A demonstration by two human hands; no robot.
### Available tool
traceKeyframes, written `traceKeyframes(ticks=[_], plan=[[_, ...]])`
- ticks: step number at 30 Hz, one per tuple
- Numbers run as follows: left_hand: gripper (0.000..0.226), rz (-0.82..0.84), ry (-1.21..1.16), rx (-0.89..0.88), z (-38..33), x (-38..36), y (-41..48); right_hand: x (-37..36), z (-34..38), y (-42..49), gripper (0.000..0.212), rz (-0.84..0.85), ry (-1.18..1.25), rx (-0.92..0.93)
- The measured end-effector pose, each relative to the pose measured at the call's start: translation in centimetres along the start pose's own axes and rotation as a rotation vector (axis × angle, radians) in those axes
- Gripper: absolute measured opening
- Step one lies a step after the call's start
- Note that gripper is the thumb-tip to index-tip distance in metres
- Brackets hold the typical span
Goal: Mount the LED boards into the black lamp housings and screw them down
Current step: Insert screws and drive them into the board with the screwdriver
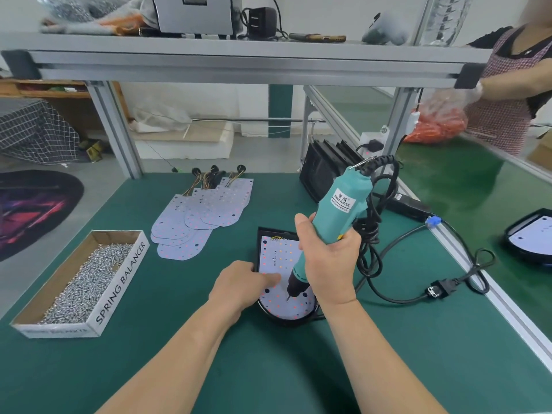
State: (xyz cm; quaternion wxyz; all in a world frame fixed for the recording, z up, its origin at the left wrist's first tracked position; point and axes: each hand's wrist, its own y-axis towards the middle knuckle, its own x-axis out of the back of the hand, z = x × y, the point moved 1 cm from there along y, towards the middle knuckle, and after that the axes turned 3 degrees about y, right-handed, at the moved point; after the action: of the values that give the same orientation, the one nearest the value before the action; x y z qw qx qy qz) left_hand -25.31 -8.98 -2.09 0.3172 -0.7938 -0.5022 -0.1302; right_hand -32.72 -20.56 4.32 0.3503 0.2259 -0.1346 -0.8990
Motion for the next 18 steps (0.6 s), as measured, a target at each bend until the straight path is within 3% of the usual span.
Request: traceKeyframes(ticks=[4,10,14,16,18], plan=[[0.064,0.005,-0.016,0.014,-0.3,0.2,-0.4,-0.3,0.4,-0.4,0.042,0.020,-0.011,0.010],[0.071,0.048,-0.062,0.038,-0.6,0.6,-0.9,0.0,3.4,0.9,0.028,-0.105,0.082,0.114],[0.059,0.025,-0.114,0.048,-0.9,1.3,-1.7,0.5,4.2,1.5,0.031,-0.193,0.128,0.105],[0.049,-0.035,-0.266,0.118,-0.6,2.4,-1.3,0.9,4.1,1.5,0.030,-0.256,0.158,0.077],[0.029,-0.037,-0.620,0.220,-0.3,3.8,-1.3,1.3,3.9,1.5,0.029,-0.306,0.159,0.045]])
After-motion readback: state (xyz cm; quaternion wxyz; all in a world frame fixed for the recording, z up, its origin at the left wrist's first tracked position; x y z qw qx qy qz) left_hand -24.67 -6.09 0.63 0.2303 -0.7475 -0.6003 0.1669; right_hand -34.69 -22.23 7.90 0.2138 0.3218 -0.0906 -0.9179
